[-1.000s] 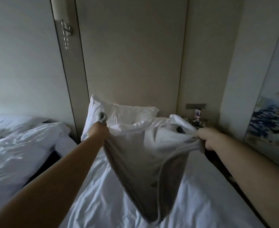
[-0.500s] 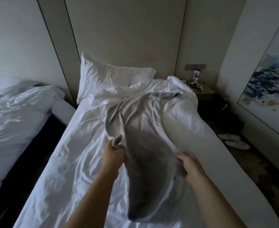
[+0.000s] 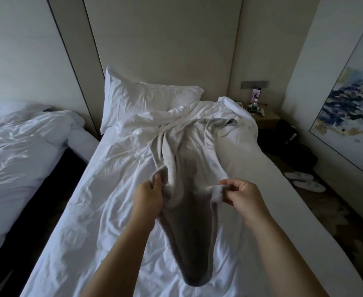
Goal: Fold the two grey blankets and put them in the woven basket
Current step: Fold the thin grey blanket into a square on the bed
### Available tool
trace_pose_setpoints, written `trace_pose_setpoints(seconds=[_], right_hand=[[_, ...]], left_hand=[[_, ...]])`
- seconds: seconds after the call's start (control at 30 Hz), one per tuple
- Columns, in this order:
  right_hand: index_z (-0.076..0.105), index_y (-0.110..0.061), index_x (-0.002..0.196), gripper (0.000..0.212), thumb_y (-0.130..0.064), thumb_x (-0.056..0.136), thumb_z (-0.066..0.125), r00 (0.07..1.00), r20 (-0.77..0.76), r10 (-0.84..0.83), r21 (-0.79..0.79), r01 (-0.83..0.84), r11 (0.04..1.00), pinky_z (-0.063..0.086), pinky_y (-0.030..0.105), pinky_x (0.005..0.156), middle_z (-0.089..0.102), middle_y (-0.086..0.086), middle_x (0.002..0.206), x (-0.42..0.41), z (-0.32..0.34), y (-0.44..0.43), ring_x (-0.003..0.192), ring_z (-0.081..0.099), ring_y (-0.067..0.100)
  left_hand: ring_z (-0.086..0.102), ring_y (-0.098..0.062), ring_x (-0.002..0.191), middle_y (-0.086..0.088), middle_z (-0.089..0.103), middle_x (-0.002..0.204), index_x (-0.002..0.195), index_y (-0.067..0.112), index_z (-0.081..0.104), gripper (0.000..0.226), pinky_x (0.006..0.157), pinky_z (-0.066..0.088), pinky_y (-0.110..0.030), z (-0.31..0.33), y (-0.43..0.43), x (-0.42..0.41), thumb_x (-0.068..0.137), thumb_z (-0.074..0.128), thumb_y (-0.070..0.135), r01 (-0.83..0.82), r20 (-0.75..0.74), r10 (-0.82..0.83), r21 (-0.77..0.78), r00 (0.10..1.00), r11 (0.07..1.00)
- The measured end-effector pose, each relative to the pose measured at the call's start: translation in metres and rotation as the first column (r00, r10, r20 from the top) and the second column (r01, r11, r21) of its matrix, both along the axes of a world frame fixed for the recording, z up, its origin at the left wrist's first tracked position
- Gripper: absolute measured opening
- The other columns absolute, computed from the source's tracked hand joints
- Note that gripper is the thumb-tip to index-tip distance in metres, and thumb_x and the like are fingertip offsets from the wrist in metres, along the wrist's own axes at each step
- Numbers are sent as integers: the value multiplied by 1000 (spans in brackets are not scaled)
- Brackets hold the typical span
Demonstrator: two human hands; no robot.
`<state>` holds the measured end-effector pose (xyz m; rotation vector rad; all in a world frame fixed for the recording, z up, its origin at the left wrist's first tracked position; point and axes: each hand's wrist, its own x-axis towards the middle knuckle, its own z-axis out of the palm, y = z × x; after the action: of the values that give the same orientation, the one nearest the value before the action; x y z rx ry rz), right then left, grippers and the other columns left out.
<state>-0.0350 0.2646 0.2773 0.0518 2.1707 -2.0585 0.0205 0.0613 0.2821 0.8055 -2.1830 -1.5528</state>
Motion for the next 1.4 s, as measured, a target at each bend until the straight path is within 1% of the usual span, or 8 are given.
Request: trace_pose_setpoints(seconds=[0.17, 0.23, 0.37, 0.5, 0.73, 0.9, 1.03, 1.4], right_hand=[[72, -6, 91, 14, 1, 80, 67, 934, -322, 156, 458, 10, 889, 44, 10, 80, 60, -5, 98, -1, 2, -11, 93, 57, 10], [70, -8, 91, 14, 2, 82, 65, 907, -356, 224, 461, -38, 886, 43, 20, 91, 61, -5, 105, -1, 3, -12, 100, 57, 9], [56, -20, 75, 22, -2, 87, 57, 922, -312, 230, 283, -140, 949, 41, 20, 67, 57, -9, 70, 2, 8, -19, 70, 51, 5], [62, -18, 76, 16, -9, 88, 55, 927, -159, 341, 421, -248, 872, 39, 23, 67, 59, -5, 71, -1, 18, -23, 70, 53, 6], [50, -23, 66, 30, -16, 96, 54, 816, -16, 577, 475, -502, 723, 33, 23, 63, 46, -11, 63, 12, 41, -18, 64, 42, 4], [65, -22, 68, 22, -18, 88, 57, 722, -205, 661, -103, -688, 718, 41, 14, 52, 57, -8, 62, 23, 77, -25, 57, 53, 1], [63, -24, 81, 12, -31, 91, 62, 842, -184, 507, 199, -473, 858, 41, 20, 55, 64, -7, 71, 16, 71, -54, 63, 58, 3], [67, -25, 68, 14, -24, 79, 76, 839, -191, 510, 104, -499, 860, 45, 17, 65, 62, 3, 74, 12, 66, -59, 70, 59, 9]], left_hand=[[53, -25, 67, -3, 54, 60, 59, 16, 54, 51, 57, 33, -30, 13, -10, 8, 99, 38, 43, 26, 107, 7, -303, 994, 953], [51, -21, 59, 1, 49, 50, 57, 15, 57, 53, 50, 29, -27, 15, -11, 11, 98, 42, 45, -12, 23, 20, -321, 1000, 947], [54, -16, 57, 1, 54, 56, 69, 14, 58, 33, 54, 42, -26, 12, -13, 9, 98, 45, 23, -26, 8, 25, 202, 1000, 979], [52, -13, 47, -1, 57, 53, 79, 12, 64, 24, 49, 40, -26, 16, -7, 11, 89, 42, 8, -58, 28, 53, 657, 998, 752], [63, -17, 67, -6, 66, 76, 87, 16, 66, 19, 59, 49, -26, 27, 8, 17, 93, 57, 30, 88, -22, -89, 499, 996, 862], [57, -12, 49, -8, 57, 65, 89, 7, 63, 13, 51, 49, -22, 45, 19, 23, 94, 52, 12, 298, -249, -208, 411, 946, 861], [55, -14, 64, -6, 59, 69, 82, 10, 71, 22, 62, 49, -28, 47, 26, 26, 92, 51, 11, 373, -251, -302, 313, 920, 874], [64, -17, 67, -8, 68, 70, 71, 15, 73, 41, 64, 55, -26, 50, 21, 36, 95, 40, 9, 408, -218, -354, 303, 910, 862]])
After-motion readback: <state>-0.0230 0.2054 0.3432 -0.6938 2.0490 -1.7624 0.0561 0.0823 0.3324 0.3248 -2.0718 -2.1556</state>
